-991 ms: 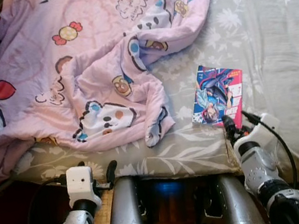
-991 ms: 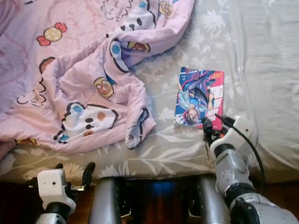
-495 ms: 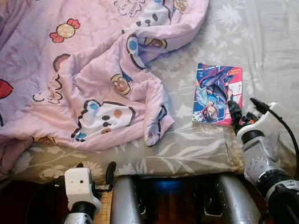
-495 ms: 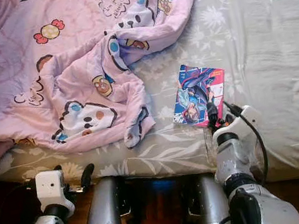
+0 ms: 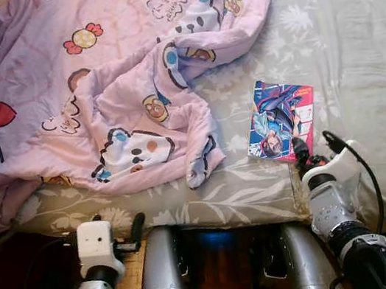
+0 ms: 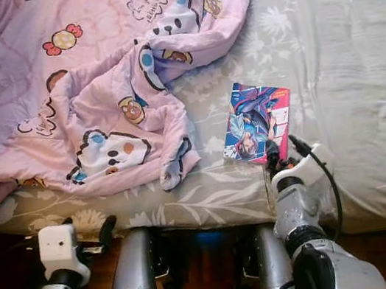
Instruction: Clean up the room
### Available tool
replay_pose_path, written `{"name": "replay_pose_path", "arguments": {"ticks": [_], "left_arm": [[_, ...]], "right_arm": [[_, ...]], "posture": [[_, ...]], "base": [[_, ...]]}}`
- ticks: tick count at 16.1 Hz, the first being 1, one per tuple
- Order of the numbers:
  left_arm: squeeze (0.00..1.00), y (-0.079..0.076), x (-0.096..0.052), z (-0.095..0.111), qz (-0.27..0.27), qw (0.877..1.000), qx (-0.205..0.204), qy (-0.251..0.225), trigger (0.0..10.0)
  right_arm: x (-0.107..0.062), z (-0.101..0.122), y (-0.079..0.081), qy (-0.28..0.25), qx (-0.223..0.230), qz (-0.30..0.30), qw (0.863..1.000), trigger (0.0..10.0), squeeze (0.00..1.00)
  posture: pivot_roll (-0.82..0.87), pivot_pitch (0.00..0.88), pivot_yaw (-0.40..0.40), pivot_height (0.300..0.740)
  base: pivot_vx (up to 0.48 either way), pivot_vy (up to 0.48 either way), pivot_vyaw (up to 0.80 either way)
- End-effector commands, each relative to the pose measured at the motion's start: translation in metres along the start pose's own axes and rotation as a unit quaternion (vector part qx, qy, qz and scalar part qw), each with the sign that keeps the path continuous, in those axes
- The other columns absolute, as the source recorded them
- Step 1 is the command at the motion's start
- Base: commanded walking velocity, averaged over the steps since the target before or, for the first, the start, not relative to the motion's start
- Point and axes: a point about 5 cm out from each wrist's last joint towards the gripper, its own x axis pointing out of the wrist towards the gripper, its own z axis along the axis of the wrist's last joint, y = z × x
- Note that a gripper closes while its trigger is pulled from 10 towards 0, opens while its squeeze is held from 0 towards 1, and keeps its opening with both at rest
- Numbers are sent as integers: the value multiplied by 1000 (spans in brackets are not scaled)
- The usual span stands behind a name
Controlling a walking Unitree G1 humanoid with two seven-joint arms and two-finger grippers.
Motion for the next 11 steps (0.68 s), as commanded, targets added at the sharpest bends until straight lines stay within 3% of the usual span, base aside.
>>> {"name": "replay_pose_path", "arguments": {"ticks": [1, 8, 11], "left_arm": [[0, 5, -9, -7, 8, 1000, 0, 21, 10000], [0, 5, -15, -3, 6, 1000, 7, 19, 10000], [0, 5, -19, 1, 8, 1000, 16, 16, 10000]], "right_arm": [[-8, -14, -14, 24, 10, -29, 999, 10000, 0], [-15, -23, -29, 39, 41, -63, 996, 10000, 0], [-19, -28, -35, 44, 85, -66, 993, 10000, 0]], "posture": [[364, 552, 42, 608], [379, 564, 46, 608], [389, 580, 51, 608]], "base": [[0, 0, 0], [0, 0, 0], [0, 0, 0]]}}
